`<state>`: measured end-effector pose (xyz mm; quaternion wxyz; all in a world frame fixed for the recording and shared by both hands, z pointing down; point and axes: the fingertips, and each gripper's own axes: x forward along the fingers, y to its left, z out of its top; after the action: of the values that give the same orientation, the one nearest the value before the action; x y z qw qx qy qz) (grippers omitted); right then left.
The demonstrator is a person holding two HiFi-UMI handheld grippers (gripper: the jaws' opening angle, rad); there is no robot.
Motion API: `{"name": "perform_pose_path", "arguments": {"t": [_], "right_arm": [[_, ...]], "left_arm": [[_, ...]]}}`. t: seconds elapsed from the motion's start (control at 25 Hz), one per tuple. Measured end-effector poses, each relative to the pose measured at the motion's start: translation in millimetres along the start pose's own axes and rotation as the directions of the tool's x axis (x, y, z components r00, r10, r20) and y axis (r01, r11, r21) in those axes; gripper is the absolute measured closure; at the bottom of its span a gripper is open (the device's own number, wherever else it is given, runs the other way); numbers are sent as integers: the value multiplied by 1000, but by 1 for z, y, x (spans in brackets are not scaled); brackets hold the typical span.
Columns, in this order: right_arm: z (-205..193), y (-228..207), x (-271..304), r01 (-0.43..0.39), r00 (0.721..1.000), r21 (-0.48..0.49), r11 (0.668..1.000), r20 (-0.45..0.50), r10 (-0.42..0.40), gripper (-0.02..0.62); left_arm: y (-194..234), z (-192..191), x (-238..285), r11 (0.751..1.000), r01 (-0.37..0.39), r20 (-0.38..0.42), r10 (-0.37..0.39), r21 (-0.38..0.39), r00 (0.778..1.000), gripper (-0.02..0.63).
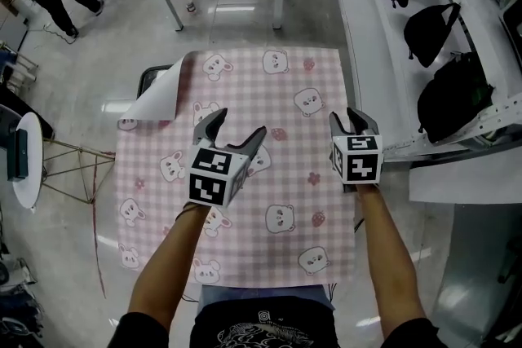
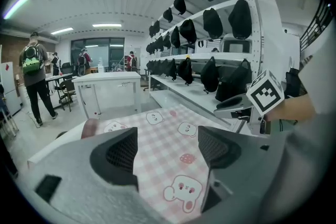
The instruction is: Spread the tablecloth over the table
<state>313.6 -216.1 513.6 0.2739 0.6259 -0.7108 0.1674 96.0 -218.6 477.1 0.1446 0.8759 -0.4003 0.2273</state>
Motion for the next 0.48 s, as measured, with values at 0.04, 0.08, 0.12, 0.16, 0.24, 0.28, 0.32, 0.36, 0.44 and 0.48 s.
{"name": "perform_pose_path", "arguments": {"t": [0.04, 0.08, 0.12, 0.16, 0.24, 0.28, 0.32, 0.36, 0.44, 0.48], "right_arm": [[11, 12, -8, -9, 1000, -7, 1000, 16, 9, 442], [23, 24, -16, -20, 999, -13, 1000, 33, 20, 442], [34, 36, -24, -32, 998, -19, 999, 50, 33, 442], [44, 47, -30, -46, 997, -26, 999, 68, 48, 442], [65, 63, -37, -80, 991, -42, 996, 103, 84, 442], [75, 69, -38, -100, 987, -50, 994, 118, 105, 442], [85, 74, -38, -120, 983, -58, 991, 131, 127, 442], [95, 77, -37, -140, 979, -63, 988, 142, 148, 442], [111, 88, -33, -175, 971, -71, 982, 153, 184, 442], [116, 97, -32, -190, 968, -75, 979, 155, 200, 442]], "left_arm": [[6, 2, -10, 1000, -7, 4, 7, -2, 1000, 238], [13, 3, -21, 1000, -15, 8, 15, -4, 1000, 238], [19, 4, -30, 1000, -23, 12, 23, -6, 1000, 238], [25, 6, -38, 999, -32, 16, 32, -7, 999, 238], [35, 10, -48, 998, -55, 19, 55, -6, 998, 238], [40, 12, -51, 998, -70, 18, 70, -6, 997, 238], [45, 16, -52, 996, -85, 17, 85, -6, 996, 238], [50, 21, -52, 995, -100, 15, 100, -7, 995, 238], [62, 30, -54, 992, -124, 12, 124, -5, 992, 238], [70, 31, -58, 991, -135, 11, 135, -3, 991, 238]]}}
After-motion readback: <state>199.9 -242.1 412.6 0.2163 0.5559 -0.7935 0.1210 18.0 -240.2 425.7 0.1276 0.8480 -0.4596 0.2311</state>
